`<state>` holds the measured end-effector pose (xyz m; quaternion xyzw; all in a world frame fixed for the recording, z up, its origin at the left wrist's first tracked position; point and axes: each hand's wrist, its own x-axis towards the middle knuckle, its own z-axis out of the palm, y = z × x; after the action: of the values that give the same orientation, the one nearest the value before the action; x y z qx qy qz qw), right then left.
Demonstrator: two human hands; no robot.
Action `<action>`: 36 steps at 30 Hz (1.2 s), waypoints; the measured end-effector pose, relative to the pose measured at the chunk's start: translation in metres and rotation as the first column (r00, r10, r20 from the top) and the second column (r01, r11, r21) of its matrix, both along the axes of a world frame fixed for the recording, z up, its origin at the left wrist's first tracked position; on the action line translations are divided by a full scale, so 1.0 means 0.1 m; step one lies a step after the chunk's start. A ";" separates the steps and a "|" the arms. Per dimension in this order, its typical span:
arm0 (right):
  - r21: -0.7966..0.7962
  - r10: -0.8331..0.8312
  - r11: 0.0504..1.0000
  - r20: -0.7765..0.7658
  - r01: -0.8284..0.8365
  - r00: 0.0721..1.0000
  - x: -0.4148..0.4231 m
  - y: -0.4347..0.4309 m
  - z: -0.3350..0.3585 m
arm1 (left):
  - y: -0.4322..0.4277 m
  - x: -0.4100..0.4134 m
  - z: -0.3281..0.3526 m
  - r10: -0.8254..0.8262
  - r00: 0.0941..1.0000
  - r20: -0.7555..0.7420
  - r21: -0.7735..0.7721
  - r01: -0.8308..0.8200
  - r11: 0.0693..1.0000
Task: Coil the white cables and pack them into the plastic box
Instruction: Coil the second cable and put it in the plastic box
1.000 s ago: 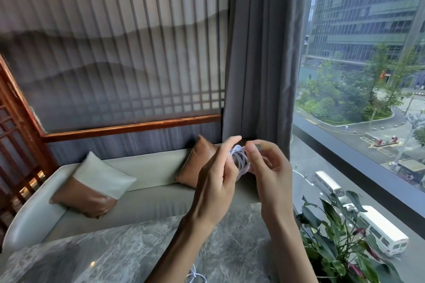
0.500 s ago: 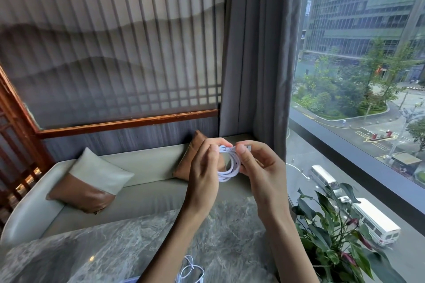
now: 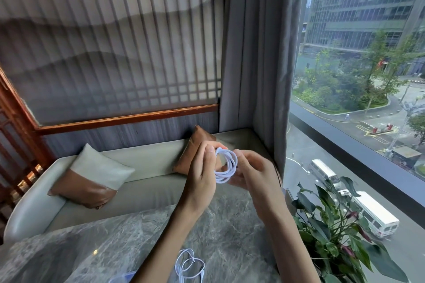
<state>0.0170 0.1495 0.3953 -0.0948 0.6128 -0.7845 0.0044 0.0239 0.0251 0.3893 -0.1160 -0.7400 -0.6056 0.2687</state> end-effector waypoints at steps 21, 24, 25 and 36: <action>-0.229 0.358 0.930 0.389 -0.288 0.849 0.00 0.02 -0.14 | -0.15 -0.04 -0.01 0.130 0.986 -0.105 -0.548 -0.166 0.820; -0.239 0.393 0.916 0.386 -0.321 0.835 -0.01 0.03 -0.19 | -0.16 -0.01 -0.07 0.139 0.984 -0.115 -0.569 -0.180 0.802; -0.245 0.382 0.920 0.378 -0.307 0.843 -0.01 0.03 -0.21 | -0.15 0.00 -0.09 0.143 0.983 -0.115 -0.572 -0.183 0.800; -0.254 0.252 0.948 0.234 -0.191 0.939 0.02 -0.10 -0.30 | -0.05 0.01 -0.32 0.155 0.986 -0.061 -0.334 -0.166 0.928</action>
<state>0.0192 0.1398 0.3656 -0.0583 0.4980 -0.8496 0.1636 0.0248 0.0204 0.3573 -0.1096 -0.8354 -0.4435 0.3057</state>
